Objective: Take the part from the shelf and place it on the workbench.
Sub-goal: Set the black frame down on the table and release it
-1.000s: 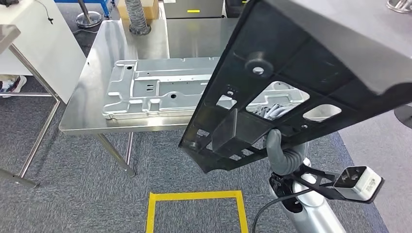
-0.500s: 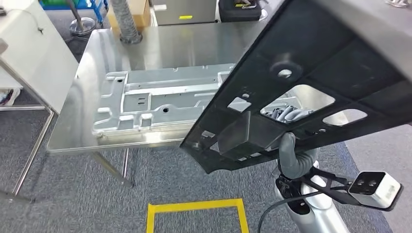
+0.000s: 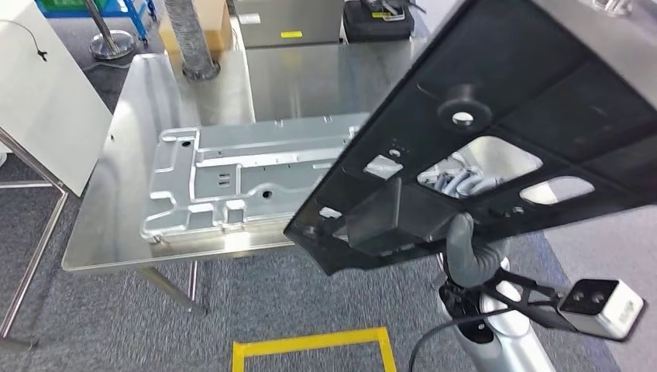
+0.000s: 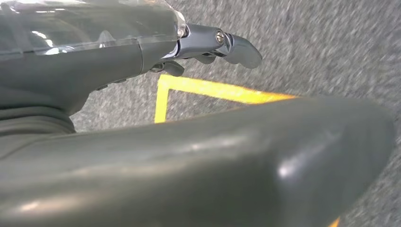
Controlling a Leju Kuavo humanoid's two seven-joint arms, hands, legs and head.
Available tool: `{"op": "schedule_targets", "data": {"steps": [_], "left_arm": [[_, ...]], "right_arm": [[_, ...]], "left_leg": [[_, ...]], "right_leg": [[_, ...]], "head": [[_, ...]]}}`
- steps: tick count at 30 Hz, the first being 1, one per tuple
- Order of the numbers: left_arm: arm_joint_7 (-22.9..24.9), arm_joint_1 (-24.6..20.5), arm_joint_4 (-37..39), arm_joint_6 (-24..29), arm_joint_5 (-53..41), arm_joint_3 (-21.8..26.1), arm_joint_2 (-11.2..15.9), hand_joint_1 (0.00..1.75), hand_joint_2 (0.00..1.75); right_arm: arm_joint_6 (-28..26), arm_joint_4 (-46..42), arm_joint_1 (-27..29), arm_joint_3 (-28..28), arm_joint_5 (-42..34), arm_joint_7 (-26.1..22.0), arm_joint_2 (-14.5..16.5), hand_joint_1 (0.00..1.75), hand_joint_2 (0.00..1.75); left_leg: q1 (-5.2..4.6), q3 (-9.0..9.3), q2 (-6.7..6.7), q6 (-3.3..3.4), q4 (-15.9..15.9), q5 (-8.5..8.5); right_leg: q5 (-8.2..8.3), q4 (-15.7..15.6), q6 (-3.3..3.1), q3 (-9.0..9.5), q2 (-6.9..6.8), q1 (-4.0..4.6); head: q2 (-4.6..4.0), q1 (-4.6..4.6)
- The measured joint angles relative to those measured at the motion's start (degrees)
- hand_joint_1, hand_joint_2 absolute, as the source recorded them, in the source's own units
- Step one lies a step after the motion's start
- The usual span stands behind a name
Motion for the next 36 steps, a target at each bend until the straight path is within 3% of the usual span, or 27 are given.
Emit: {"op": "schedule_targets", "data": {"steps": [3,4,5,7,9,11,14,16,18,19,20,21,23,25,28,30,33,34,35,36], "left_arm": [[0.00,-0.09,0.00,0.01,0.00,0.35,0.04,0.00,0.00],[0.00,-0.05,0.00,0.01,0.00,0.39,0.05,0.00,0.00],[0.00,0.01,0.00,0.00,0.00,0.41,0.05,0.00,0.00],[-0.02,0.08,0.01,-0.04,0.00,0.43,0.05,0.00,0.00],[-0.07,0.01,0.02,-0.14,0.00,0.46,0.03,0.00,0.00],[-0.14,-0.08,0.02,-0.21,-0.01,0.53,0.13,0.00,0.00],[-0.17,-0.05,0.02,-0.22,-0.08,0.72,0.40,0.00,0.00],[-0.17,-0.19,0.02,-0.26,-0.15,0.82,0.52,0.00,0.00],[-0.17,-0.16,0.02,-0.28,-0.17,0.93,0.57,0.00,0.00],[-0.17,-0.05,0.02,-0.28,-0.17,1.04,0.61,0.00,0.00],[-0.18,0.07,0.02,-0.28,-0.17,1.16,0.63,0.00,0.00],[-0.19,0.17,0.02,-0.28,-0.16,1.30,0.66,0.00,0.00],[-0.20,0.26,0.02,-0.28,-0.15,1.58,0.70,0.00,0.00],[-0.25,0.21,0.02,-0.32,-0.15,1.75,0.74,0.00,0.00],[-0.30,0.26,0.02,-0.34,-0.15,1.82,0.77,0.00,0.00],[-0.34,0.28,0.02,-0.34,-0.15,1.85,0.76,0.00,0.00],[-0.43,0.21,0.02,-0.15,-0.10,2.00,0.76,0.00,0.00],[-0.44,0.22,0.02,0.02,-0.05,2.12,0.76,0.00,0.00],[-0.41,0.27,0.02,0.17,-0.01,2.26,0.76,0.00,0.00],[-0.38,0.34,0.02,0.29,-0.03,2.43,0.76,0.00,0.00]], "right_arm": [[-0.07,-0.07,0.01,0.04,-0.21,-0.01,0.02,1.75,1.75],[-0.08,-0.07,0.05,0.05,-0.24,0.00,0.02,1.75,1.75],[-0.09,-0.08,0.07,0.06,-0.25,0.00,0.02,1.75,1.75],[-0.16,-0.22,0.04,0.09,-0.27,0.00,0.02,1.75,1.75],[-0.33,-0.46,-0.05,0.17,-0.24,0.01,0.08,1.75,1.75],[-0.68,-0.82,-0.11,0.29,-0.04,0.02,0.28,1.75,1.75],[-1.62,-1.49,0.05,0.43,0.82,0.04,0.62,1.75,1.75],[-2.39,-2.02,0.26,0.49,1.69,0.02,0.97,1.75,1.75],[-3.12,-2.37,0.65,0.51,2.55,0.01,1.24,1.75,1.75],[-3.44,-2.58,1.01,0.50,2.94,0.02,1.34,1.75,1.75],[-3.78,-2.87,1.37,0.47,3.32,0.03,1.41,1.75,1.75],[-4.03,-3.17,1.68,0.43,3.65,0.03,1.46,1.75,1.75],[-4.36,-3.75,1.98,0.31,4.10,0.01,1.54,1.75,1.75],[-4.40,-4.05,2.04,0.20,4.25,0.02,1.63,1.75,1.75],[-4.42,-4.48,2.30,0.07,4.27,0.04,1.78,1.75,1.75],[-4.72,-4.87,2.38,-0.11,4.46,0.02,1.79,1.75,1.75],[-8.02,-5.59,3.13,-0.95,7.00,0.04,1.79,1.75,1.75],[-10.24,-5.74,3.62,-1.34,8.90,0.26,1.79,1.75,1.75],[-13.04,-5.82,4.09,-1.73,11.47,0.92,1.76,1.75,1.75],[-17.16,-5.78,4.33,-2.12,15.53,2.80,1.58,1.75,1.75]], "left_leg": [[-0.28,0.75,0.03,0.52,-0.03,-0.84],[-0.43,1.14,0.02,0.58,-0.03,-1.19],[-0.59,1.68,0.02,0.61,-0.04,-1.58],[-0.92,2.86,0.01,0.62,-0.11,-2.43],[-1.18,3.60,0.05,0.35,-0.20,-3.15],[-1.22,3.97,0.16,-0.26,-0.16,-3.28],[-1.16,3.95,0.26,-1.19,1.83,-3.62],[-0.93,1.31,0.19,-1.72,6.93,-6.11],[-0.63,-2.96,0.16,-2.27,13.64,-8.97],[-0.49,-4.55,0.17,-2.47,15.52,-9.35],[-0.37,-5.20,0.17,-2.63,15.38,-8.47],[-0.25,-4.82,0.18,-2.76,13.18,-6.40],[-0.07,-2.46,0.16,-2.85,5.81,-1.48],[-0.24,-0.89,0.16,-2.28,1.04,0.03],[-0.42,-0.31,0.18,-0.75,0.15,-0.28],[-0.32,0.44,0.21,-0.09,-0.09,-0.36],[-0.33,1.06,0.21,0.43,-0.18,-0.80],[-0.37,1.26,0.18,0.49,-0.18,-1.03],[-0.39,1.52,0.15,0.49,-0.17,-1.29],[-0.41,1.89,0.11,0.44,-0.17,-1.58]], "right_leg": [[-3.94,11.04,0.33,-7.16,-0.76,0.00],[-4.08,12.45,0.20,-8.66,-0.80,0.03],[-2.86,11.54,-0.11,-9.02,-0.83,0.11],[2.61,4.03,-1.21,-6.94,-1.07,0.58],[5.79,-2.49,-2.28,-4.89,-1.55,1.24],[5.94,-4.13,-2.83,-4.45,-1.73,1.62],[6.23,-5.16,-3.58,-2.92,-1.43,1.25],[5.94,-5.60,-3.93,-1.94,-1.41,0.97],[5.42,-5.60,-4.07,-1.47,-1.27,0.94],[5.12,-5.56,-3.99,-1.19,-1.15,0.91],[4.77,-5.48,-3.85,-0.85,-1.02,0.85],[4.36,-5.37,-3.65,-0.42,-0.91,0.77],[3.45,-5.10,-3.13,0.52,-0.80,0.64],[2.78,-4.85,-2.48,0.78,-0.71,0.68],[2.40,-4.11,-1.38,0.74,-0.65,0.70],[1.26,-1.46,-0.72,-0.18,-0.77,0.52],[-3.10,9.07,-0.09,-6.29,-0.92,0.29],[-3.82,11.68,-0.03,-8.22,-0.92,0.24],[-3.39,12.28,-0.05,-9.19,-0.92,0.21],[-1.71,10.62,-0.15,-9.04,-0.93,0.20]], "head": [[-0.01,0.21],[-0.01,0.22],[-0.01,0.23],[-0.01,0.23],[-0.01,0.05],[-0.01,-0.08],[-0.01,-0.13],[-0.01,-0.26],[-0.01,-0.33],[-0.01,-0.33],[-0.01,-0.33],[-0.01,-0.36],[-0.01,-0.33],[-0.01,-0.31],[0.01,-0.20],[0.00,0.09],[-0.01,0.43],[-0.01,0.44],[-0.01,0.45],[-0.01,0.45]]}}
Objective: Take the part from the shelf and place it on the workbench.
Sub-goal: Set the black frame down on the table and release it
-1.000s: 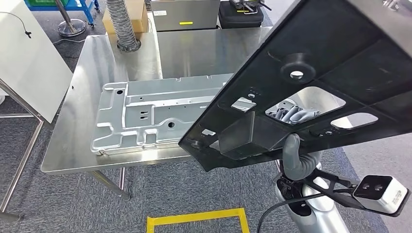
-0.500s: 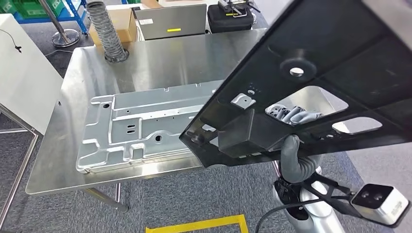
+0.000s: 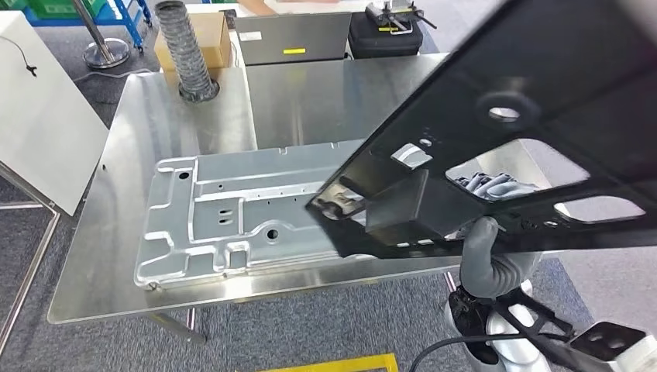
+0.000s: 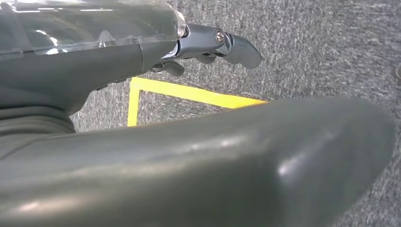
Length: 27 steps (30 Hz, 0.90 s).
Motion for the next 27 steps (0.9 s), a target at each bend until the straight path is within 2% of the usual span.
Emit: {"op": "schedule_targets", "data": {"steps": [2,3,4,6,8,10,12,13,14,15,17,18,19,20,23,25,27], "left_arm": [[0.04,0.12,0.00,0.04,-0.45,0.27,-0.01,0.00,0.00],[0.03,0.07,0.00,-0.03,-0.88,0.36,-0.04,0.00,0.00],[0.00,-0.06,0.00,-0.19,-1.40,0.39,-0.06,0.00,0.00],[-0.09,-0.45,0.00,-0.75,-2.50,0.39,-0.05,0.00,0.00],[-0.23,-0.75,0.00,-1.34,-3.40,0.38,0.11,0.00,0.00],[-0.39,-0.95,0.00,-1.75,-4.10,0.38,0.23,0.00,0.00],[-0.54,-1.07,0.00,-2.04,-4.66,0.38,0.27,0.00,0.00],[-0.59,-1.07,0.00,-2.14,-4.88,0.38,0.30,0.00,0.00],[-0.62,-1.05,0.00,-2.20,-5.04,0.38,0.31,0.00,0.00],[-0.64,-1.04,0.00,-2.23,-5.17,0.38,0.31,0.00,0.00],[-0.71,-1.07,0.00,-2.28,-5.32,0.45,0.31,0.00,0.00],[-0.78,-1.14,0.00,-2.34,-5.37,0.54,0.33,0.00,0.00],[-0.87,-1.25,0.00,-2.41,-5.46,0.63,0.34,0.00,0.00],[-0.99,-1.32,0.00,-2.49,-5.57,0.72,0.35,0.00,0.00],[-1.36,-1.35,0.00,-2.74,-5.97,0.84,0.34,0.00,0.00],[-1.56,-1.46,0.00,-2.92,-6.26,0.87,0.27,0.00,0.00],[-1.70,-1.62,0.00,-3.04,-6.50,0.89,0.24,0.00,0.00]], "right_arm": [[-9.60,1.47,-1.66,-1.00,12.46,8.09,-1.21,1.75,1.75],[-13.93,3.76,-3.98,-1.89,20.85,13.75,-2.33,1.75,1.75],[-16.57,7.34,-7.22,-3.13,29.50,19.13,-3.64,1.75,1.75],[-18.00,17.90,-14.93,-6.13,45.64,26.66,-6.31,1.75,1.75],[-17.39,29.32,-22.41,-7.95,58.82,30.05,-8.04,1.75,1.75],[-16.35,38.56,-28.57,-7.71,69.28,32.49,-8.44,1.75,1.75],[-14.82,45.47,-32.67,-6.06,76.64,34.89,-8.03,1.75,1.75],[-14.05,48.13,-34.06,-4.96,78.97,35.73,-7.63,1.75,1.75],[-13.36,50.81,-35.19,-3.70,80.79,36.40,-7.10,1.75,1.75],[-12.90,53.37,-36.38,-2.37,81.85,36.71,-6.42,1.75,1.75],[-12.46,58.70,-38.95,0.45,82.83,36.42,-4.62,1.75,1.75],[-12.46,61.24,-40.25,1.78,82.81,35.93,-3.60,1.75,1.75],[-12.51,63.42,-41.35,2.95,82.67,35.35,-2.59,1.75,1.75],[-12.53,65.56,-42.20,4.13,82.50,34.80,-1.53,1.75,1.75],[-12.43,70.94,-43.30,7.63,82.11,33.41,1.43,1.75,1.75],[-12.38,73.56,-43.70,9.67,81.54,32.55,3.11,1.75,1.75],[-12.45,75.83,-43.87,11.48,80.58,31.76,4.43,1.75,1.75]], "left_leg": [[-0.06,0.74,0.02,-0.21,-0.03,-0.56],[-0.15,0.93,0.10,-0.38,-0.01,-0.77],[-0.20,0.90,0.24,-0.62,-0.03,-0.91],[-0.37,0.71,0.44,-1.23,0.41,-0.63],[-0.40,0.35,0.44,-1.83,1.32,-0.84],[-0.26,-1.55,0.36,-2.31,5.05,-3.28],[-0.15,-5.41,0.32,-2.76,12.38,-6.79],[-0.12,-7.31,0.32,-2.96,15.47,-7.77],[-0.12,-8.47,0.32,-3.06,16.83,-7.72],[-0.12,-8.59,0.32,-3.05,15.87,-6.37],[-0.15,-6.20,0.33,-2.72,8.53,-1.39],[-0.26,-4.84,0.36,-2.44,4.66,0.38],[-0.40,-3.88,0.36,-2.09,2.05,1.33],[-0.54,-3.45,0.36,-1.68,0.79,1.67],[-0.43,-3.13,0.29,-0.77,0.24,2.30],[-0.11,-2.85,0.32,-0.33,-0.22,2.54],[-0.04,-2.73,0.32,-0.09,-0.31,2.49]], "right_leg": [[5.20,-7.88,-0.54,2.63,-0.03,0.11],[6.66,-11.43,-0.89,3.79,-0.05,0.31],[7.42,-13.68,-1.27,4.47,-0.06,0.53],[7.59,-14.88,-1.89,4.63,-0.09,0.90],[8.61,-15.34,-2.40,4.97,-0.22,0.63],[8.77,-15.51,-2.82,5.22,-0.34,0.35],[8.65,-15.49,-3.09,5.24,-0.35,0.52],[8.56,-15.47,-3.19,5.27,-0.34,0.63],[8.46,-15.42,-3.26,5.32,-0.32,0.72],[8.34,-15.34,-3.31,5.39,-0.27,0.79],[7.97,-15.06,-3.27,5.59,-0.10,0.84],[7.82,-14.93,-3.19,5.64,0.00,0.87],[7.73,-14.83,-3.01,5.57,0.07,0.89],[7.66,-14.77,-2.78,5.48,0.11,0.91],[7.35,-14.55,-1.97,5.37,0.07,1.03],[5.49,-11.66,-1.40,4.06,0.00,0.95],[1.98,-4.33,-0.90,0.45,-0.05,0.52]], "head": [[0.00,0.00],[0.00,-0.03],[0.00,-0.03],[0.00,-0.04],[0.00,-0.03],[0.00,-0.12],[0.00,-0.21],[0.00,-0.19],[0.00,-0.23],[0.00,-0.22],[0.00,-0.22],[0.00,-0.20],[0.00,-0.23],[0.00,-0.20],[0.00,-0.19],[0.00,-0.01],[0.00,0.18]]}}
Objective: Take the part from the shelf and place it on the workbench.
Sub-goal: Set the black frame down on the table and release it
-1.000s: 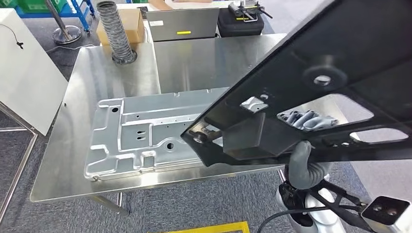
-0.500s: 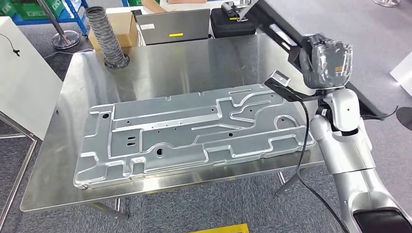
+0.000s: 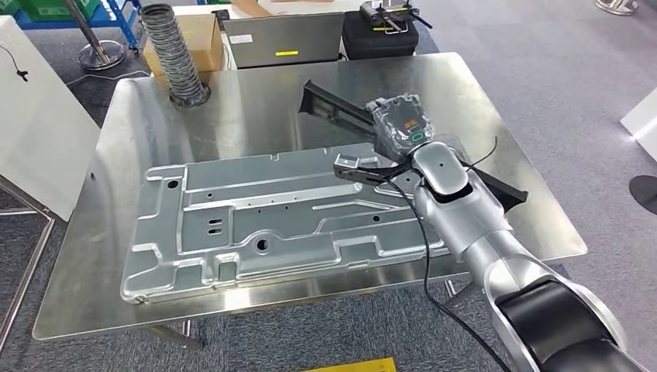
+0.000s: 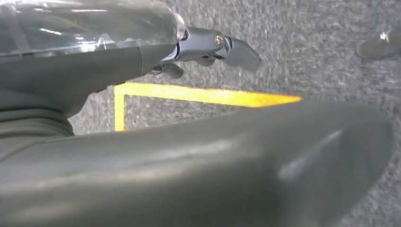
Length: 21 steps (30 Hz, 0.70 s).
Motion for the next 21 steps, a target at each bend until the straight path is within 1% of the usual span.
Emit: {"op": "schedule_targets", "data": {"steps": [1,2,3,4,5,6,7,8,9,11,12,13,14,16,17,18,19,20,21], "left_arm": [[-0.07,-0.03,0.00,-0.04,-0.13,0.02,0.00,0.00,0.00],[-0.14,0.01,0.00,-0.08,-0.28,0.04,0.00,0.00,0.00],[-0.21,0.06,0.00,-0.13,-0.44,0.09,0.00,0.00,0.00],[-0.27,0.11,0.00,-0.18,-0.58,0.14,0.00,0.00,0.00],[-0.32,0.13,0.00,-0.25,-0.71,0.19,0.00,0.00,0.00],[-0.38,0.12,0.00,-0.30,-0.84,0.24,0.00,0.00,0.00],[-0.47,0.12,0.00,-0.38,-0.95,0.29,0.01,0.00,0.00],[-0.59,0.12,0.00,-0.45,-1.08,0.33,0.03,0.00,0.00],[-0.76,0.14,0.00,-0.49,-1.22,0.37,0.05,0.00,0.00],[-1.28,0.21,0.00,-0.53,-1.60,0.39,0.09,0.00,0.00],[-1.61,0.26,0.00,-0.54,-1.85,0.38,0.10,0.00,0.00],[-2.07,0.29,0.00,-0.55,-2.07,0.38,0.10,0.00,0.00],[-2.64,0.34,0.00,-0.56,-2.22,0.37,0.11,0.00,0.00],[-3.98,0.47,0.00,-0.58,-2.37,0.38,0.15,0.00,0.87],[-4.47,0.57,0.00,-0.58,-2.36,0.42,0.17,0.00,1.31],[-4.74,0.67,0.00,-0.55,-2.35,0.48,0.19,0.00,1.75],[-4.86,0.73,0.00,-0.48,-2.34,0.58,0.20,0.00,1.75],[-4.89,0.75,0.00,-0.35,-2.33,0.72,0.20,0.00,1.75],[-4.86,0.72,0.00,-0.22,-2.32,0.88,0.21,0.00,1.75]], "right_arm": [[-0.07,0.98,0.11,0.86,-0.62,-0.41,0.49,1.75,1.75],[-0.14,1.88,0.30,1.70,-1.30,-0.85,0.95,1.75,1.75],[-0.21,2.66,0.47,2.47,-2.00,-1.32,1.38,1.75,1.75],[-0.32,3.26,0.57,3.10,-2.63,-1.73,1.74,1.75,1.75],[-0.46,3.73,0.57,3.66,-3.17,-2.11,2.08,1.75,1.75],[-0.66,4.13,0.46,4.18,-3.65,-2.42,2.36,1.75,1.75],[-0.95,4.49,0.34,4.78,-4.14,-2.73,2.69,1.75,1.75],[-1.23,4.83,0.27,5.43,-4.64,-3.08,2.99,1.75,1.75],[-1.49,5.17,0.28,6.13,-5.20,-3.41,3.21,1.75,1.75],[-1.92,5.54,0.43,7.38,-6.31,-3.93,3.54,1.75,1.75],[-2.08,5.62,0.49,7.94,-6.79,-4.03,3.67,1.75,1.75],[-2.20,5.66,0.53,8.47,-7.23,-4.13,3.82,1.75,1.75],[-2.26,5.67,0.63,9.03,-7.59,-4.21,3.95,1.75,1.75],[-2.32,5.70,1.05,10.19,-8.39,-4.40,4.06,0.87,0.87],[-2.34,5.70,1.32,10.76,-8.77,-4.47,4.08,0.44,0.44],[-2.36,5.70,1.52,11.26,-9.15,-4.52,4.12,0.00,0.00],[-2.37,5.70,1.66,11.70,-9.50,-4.54,4.17,0.00,0.00],[-2.34,5.70,1.70,12.09,-9.79,-4.56,4.24,0.00,0.00],[-2.31,5.70,1.72,12.42,-10.06,-4.57,4.35,0.00,0.00]], "left_leg": [[0.01,0.02,-0.05,0.04,0.02,-0.06],[0.04,0.05,-0.12,0.03,0.06,-0.14],[0.07,0.10,-0.20,-0.04,0.13,-0.24],[0.11,0.16,-0.28,-0.17,0.22,-0.38],[0.14,0.25,-0.34,-0.37,0.35,-0.55],[0.08,0.29,-0.39,-0.63,0.51,-0.77],[0.02,0.31,-0.42,-0.93,0.65,-0.96],[-0.05,0.33,-0.43,-1.22,0.73,-1.12],[-0.09,0.36,-0.43,-1.54,0.71,-1.21],[0.02,0.52,-0.41,-2.18,0.63,-1.41],[0.09,0.41,-0.41,-2.48,1.13,-1.90],[0.14,-0.15,-0.40,-2.71,2.62,-2.92],[0.18,-1.36,-0.40,-2.87,5.41,-4.53],[0.19,-5.00,-0.40,-3.09,13.10,-8.04],[0.19,-6.49,-0.40,-3.17,16.02,-8.87],[0.19,-7.02,-0.39,-3.20,16.91,-8.58],[0.21,-6.42,-0.39,-3.18,15.47,-7.19],[0.25,-4.80,-0.39,-3.12,12.02,-5.09],[0.30,-2.83,-0.39,-3.04,7.91,-3.31]], "right_leg": [[-1.34,3.86,0.20,-2.01,-0.01,-0.25],[-1.71,6.18,0.36,-3.36,-0.02,-0.46],[-1.01,6.37,0.46,-3.71,-0.05,-0.65],[0.69,4.18,0.51,-2.88,-0.10,-0.80],[2.94,0.33,0.48,-1.16,-0.16,-0.90],[4.64,-3.77,0.39,0.80,-0.22,-0.85],[5.81,-7.06,0.23,2.34,-0.23,-0.75],[6.26,-9.05,0.03,3.27,-0.22,-0.60],[6.10,-9.75,-0.21,3.60,-0.18,-0.38],[6.12,-10.10,-0.86,3.79,-0.15,-0.35],[6.15,-10.33,-1.24,4.03,-0.16,-0.42],[6.19,-10.57,-1.60,4.27,-0.19,-0.54],[6.19,-10.75,-1.89,4.51,-0.23,-0.58],[6.04,-10.76,-2.24,4.67,-0.27,-0.39],[5.98,-10.73,-2.32,4.74,-0.26,-0.30],[5.92,-10.69,-2.36,4.82,-0.23,-0.25],[5.85,-10.63,-2.34,4.92,-0.17,-0.23],[5.74,-10.52,-2.26,5.02,-0.09,-0.24],[5.59,-10.34,-2.07,5.07,0.00,-0.17]], "head": [[0.00,0.01],[0.00,0.02],[0.00,0.02],[0.00,0.02],[0.00,0.02],[0.00,0.02],[0.00,-0.01],[0.00,-0.03],[0.00,-0.04],[0.00,-0.04],[0.00,-0.06],[0.00,-0.08],[0.00,-0.10],[0.00,-0.10],[0.00,-0.09],[0.00,-0.09],[0.00,-0.10],[0.00,-0.10],[0.00,-0.10]]}}
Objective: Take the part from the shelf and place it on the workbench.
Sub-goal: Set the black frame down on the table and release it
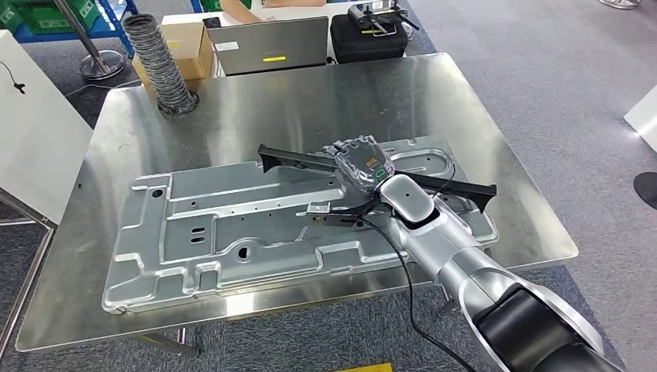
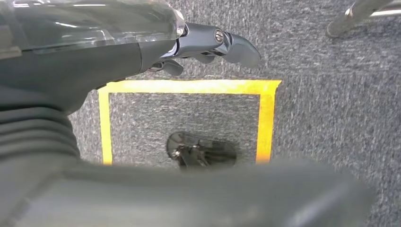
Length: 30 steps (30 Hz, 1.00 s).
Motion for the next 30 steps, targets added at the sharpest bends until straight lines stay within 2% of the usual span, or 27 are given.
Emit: {"op": "schedule_targets", "data": {"steps": [2,6,8,10,11,12,13,15,16,17,18,19,21,22,23,25,26,27,28,29,30], "left_arm": [[0.07,-0.11,0.00,0.16,0.00,0.31,0.02,0.00,1.75],[-0.07,-0.10,0.00,-0.19,-0.02,0.52,0.01,0.00,0.00],[-0.23,-0.16,0.00,-0.30,-0.16,0.57,-0.02,0.00,0.00],[-0.27,-0.18,0.00,-0.29,-0.37,0.71,-0.01,0.00,0.00],[-0.27,-0.17,0.00,-0.29,-0.44,0.79,0.00,0.00,0.00],[-0.27,-0.15,0.00,-0.29,-0.48,0.86,0.01,0.00,0.00],[-0.27,-0.14,0.00,-0.29,-0.49,0.91,0.01,0.00,0.00],[-0.27,-0.14,0.00,-0.29,-0.50,0.95,-0.02,0.00,0.00],[-0.27,-0.16,0.00,-0.28,-0.50,0.95,-0.06,0.00,0.00],[-0.27,-0.17,0.00,-0.25,-0.50,0.97,-0.10,0.00,0.00],[-0.27,-0.17,0.00,-0.21,-0.50,1.01,-0.13,0.00,0.00],[-0.27,-0.16,0.00,-0.16,-0.51,1.09,-0.15,0.00,0.00],[-0.27,-0.15,0.00,-0.12,-0.53,1.36,-0.16,0.00,0.00],[-0.23,-0.16,0.00,-0.13,-0.55,1.53,-0.20,0.00,0.00],[-0.16,-0.18,0.00,-0.14,-0.57,1.70,-0.24,0.00,0.00],[0.14,-0.16,0.00,-0.15,-0.63,2.00,-0.29,0.00,0.00],[0.28,-0.11,0.00,-0.14,-0.67,2.14,-0.29,0.00,0.00],[0.39,-0.04,0.00,-0.14,-0.71,2.26,-0.30,0.00,0.00],[0.45,0.02,0.00,-0.15,-0.75,2.37,-0.30,0.00,0.00],[0.46,0.04,0.00,-0.15,-0.75,2.48,-0.30,0.00,0.00],[0.45,0.01,0.00,-0.16,-0.71,2.62,-0.30,0.00,0.00]], "right_arm": [[0.08,-0.01,0.01,0.58,-0.47,0.00,0.19,0.00,0.00],[0.51,-0.08,-0.01,1.54,-1.67,0.00,0.50,0.00,0.00],[0.90,-0.21,-0.08,1.90,-2.70,-0.02,0.59,0.00,0.00],[1.21,-0.37,-0.07,2.25,-3.72,-0.11,0.67,0.00,0.00],[1.29,-0.44,-0.02,2.48,-4.01,-0.15,0.69,0.00,0.00],[1.35,-0.46,0.03,2.69,-4.16,-0.18,0.71,0.00,0.00],[1.38,-0.50,0.04,2.86,-4.27,-0.18,0.73,0.00,0.00],[1.40,-0.72,-0.09,3.08,-4.46,-0.18,0.80,0.00,0.00],[1.42,-0.85,-0.22,3.16,-4.65,-0.18,0.85,0.00,0.00],[1.44,-0.99,-0.34,3.23,-5.02,-0.27,0.94,0.00,0.00],[1.55,-1.15,-0.43,3.28,-5.78,-0.50,1.02,0.00,0.00],[1.81,-1.34,-0.48,3.27,-7.08,-0.92,1.09,0.00,0.00],[3.02,-2.23,-0.42,2.82,-11.99,-2.57,1.17,0.00,0.00],[4.20,-3.00,-0.38,2.21,-16.07,-3.94,1.25,0.00,0.00],[5.79,-4.00,-0.28,1.30,-21.10,-5.58,1.34,0.00,0.00],[9.99,-6.39,0.30,-1.48,-32.70,-9.10,1.44,0.00,0.00],[11.92,-7.60,0.77,-3.13,-37.64,-10.45,1.42,0.00,0.00],[13.44,-8.72,1.24,-4.74,-41.39,-11.39,1.38,0.00,0.00],[14.57,-9.73,1.61,-6.19,-44.11,-12.11,1.34,0.00,0.00],[15.38,-10.71,1.88,-7.46,-46.53,-12.88,1.31,0.00,0.00],[15.79,-11.78,2.18,-8.74,-49.56,-14.19,1.29,0.00,0.00]], "left_leg": [[-0.04,2.67,-0.08,0.47,-5.59,1.84],[-0.16,3.04,-0.14,1.83,-6.69,2.20],[0.03,3.06,-0.09,2.41,-6.91,2.44],[0.02,3.01,-0.05,2.64,-6.91,2.45],[0.01,3.00,-0.04,2.66,-6.90,2.44],[0.00,3.02,-0.05,2.67,-6.89,2.43],[-0.01,3.06,-0.08,2.67,-6.89,2.42],[-0.05,3.20,-0.16,2.60,-6.89,2.38],[-0.15,3.20,-0.17,2.47,-6.86,2.33],[-0.21,3.17,-0.18,2.27,-6.85,2.31],[-0.25,3.12,-0.17,2.02,-6.86,2.30],[-0.29,3.10,-0.16,1.70,-6.93,2.33],[-0.35,3.15,-0.14,1.08,-6.93,2.15],[-0.36,2.79,-0.13,0.81,-6.00,1.39],[-0.36,1.95,-0.12,0.57,-3.99,0.07],[-0.22,-1.34,-0.10,0.20,3.27,-3.68],[-0.20,-2.99,-0.10,0.05,6.77,-4.98],[-0.19,-4.02,-0.09,-0.07,8.85,-5.36],[-0.16,-3.96,-0.08,-0.13,8.67,-4.56],[-0.09,-2.70,-0.07,-0.14,6.03,-2.73],[0.01,-0.73,-0.06,-0.11,1.95,-0.58]], "right_leg": [[-0.24,0.44,0.51,-0.13,0.22,0.22],[-0.60,0.93,1.67,-0.47,0.26,0.20],[-3.14,4.93,2.26,-2.20,0.14,0.03],[-6.88,12.83,2.65,-5.79,0.06,-0.08],[-7.93,16.08,2.73,-7.33,0.05,-0.11],[-7.94,17.50,2.70,-8.04,0.05,-0.11],[-6.81,16.44,2.56,-7.56,0.05,-0.09],[-2.80,8.67,1.92,-3.82,0.04,0.04],[-1.31,4.63,1.57,-1.89,0.00,0.23],[-0.46,1.85,1.28,-0.60,-0.03,0.41],[-0.25,0.49,1.07,-0.03,-0.03,0.60],[-0.32,0.29,0.94,0.00,-0.02,0.74],[-0.04,-0.25,0.46,0.18,0.04,0.48],[0.16,-0.62,0.15,0.37,0.01,0.28],[0.34,-0.98,-0.11,0.55,-0.03,0.08],[0.42,-1.14,-0.37,0.65,-0.11,0.07],[0.40,-1.13,-0.39,0.65,-0.13,0.10],[0.38,-1.10,-0.39,0.65,-0.14,0.11],[0.35,-1.04,-0.36,0.65,-0.13,0.10],[0.28,-0.92,-0.27,0.68,-0.08,0.07],[0.16,-0.72,-0.10,0.69,-0.01,0.05]], "head": [[0.00,0.06],[0.00,0.17],[0.00,0.41],[0.00,0.61],[0.00,0.61],[0.00,0.62],[0.00,0.62],[0.00,0.63],[0.00,0.61],[0.00,0.60],[0.00,0.58],[0.00,0.57],[0.00,0.56],[0.00,0.49],[0.00,0.41],[0.00,0.29],[0.00,0.31],[0.00,0.31],[0.00,0.30],[0.00,0.30],[0.00,0.29]]}}
